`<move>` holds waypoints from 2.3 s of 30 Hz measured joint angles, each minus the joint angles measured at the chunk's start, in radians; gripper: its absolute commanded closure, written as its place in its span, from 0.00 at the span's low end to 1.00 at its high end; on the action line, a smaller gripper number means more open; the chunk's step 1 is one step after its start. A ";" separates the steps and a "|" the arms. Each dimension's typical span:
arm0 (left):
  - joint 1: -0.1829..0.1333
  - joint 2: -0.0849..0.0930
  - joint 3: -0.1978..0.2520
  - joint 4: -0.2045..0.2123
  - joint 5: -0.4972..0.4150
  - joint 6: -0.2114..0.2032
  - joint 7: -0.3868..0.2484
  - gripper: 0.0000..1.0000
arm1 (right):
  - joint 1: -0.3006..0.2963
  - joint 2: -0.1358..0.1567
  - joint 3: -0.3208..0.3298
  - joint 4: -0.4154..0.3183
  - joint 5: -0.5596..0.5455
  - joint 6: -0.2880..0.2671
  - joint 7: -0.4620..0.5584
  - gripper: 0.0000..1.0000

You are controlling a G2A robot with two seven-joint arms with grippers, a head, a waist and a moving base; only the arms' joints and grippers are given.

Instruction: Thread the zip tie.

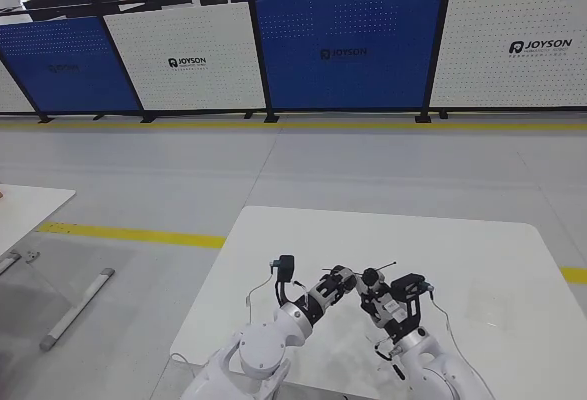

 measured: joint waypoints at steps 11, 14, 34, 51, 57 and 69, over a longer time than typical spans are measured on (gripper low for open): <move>-0.001 0.001 0.001 -0.001 -0.001 0.000 0.002 1.00 | 0.004 -0.001 -0.002 0.004 0.001 0.007 0.006 1.00; -0.001 0.002 0.001 0.000 -0.005 -0.003 0.003 1.00 | 0.006 -0.001 -0.003 0.006 -0.004 0.008 0.006 1.00; 0.020 0.006 -0.011 -0.045 -0.046 -0.053 -0.015 1.00 | 0.015 -0.001 -0.015 0.019 -0.025 0.011 0.029 1.00; 0.060 0.015 -0.037 -0.111 -0.054 -0.105 -0.020 1.00 | 0.027 -0.003 -0.021 0.049 -0.025 0.018 0.030 1.00; 0.067 0.016 -0.032 -0.119 -0.039 -0.116 -0.011 1.00 | 0.029 -0.004 -0.022 0.052 -0.025 0.018 0.022 1.00; 0.038 0.013 -0.041 -0.068 -0.066 -0.069 0.031 1.00 | -0.039 0.011 0.070 -0.008 0.035 -0.026 -0.109 0.00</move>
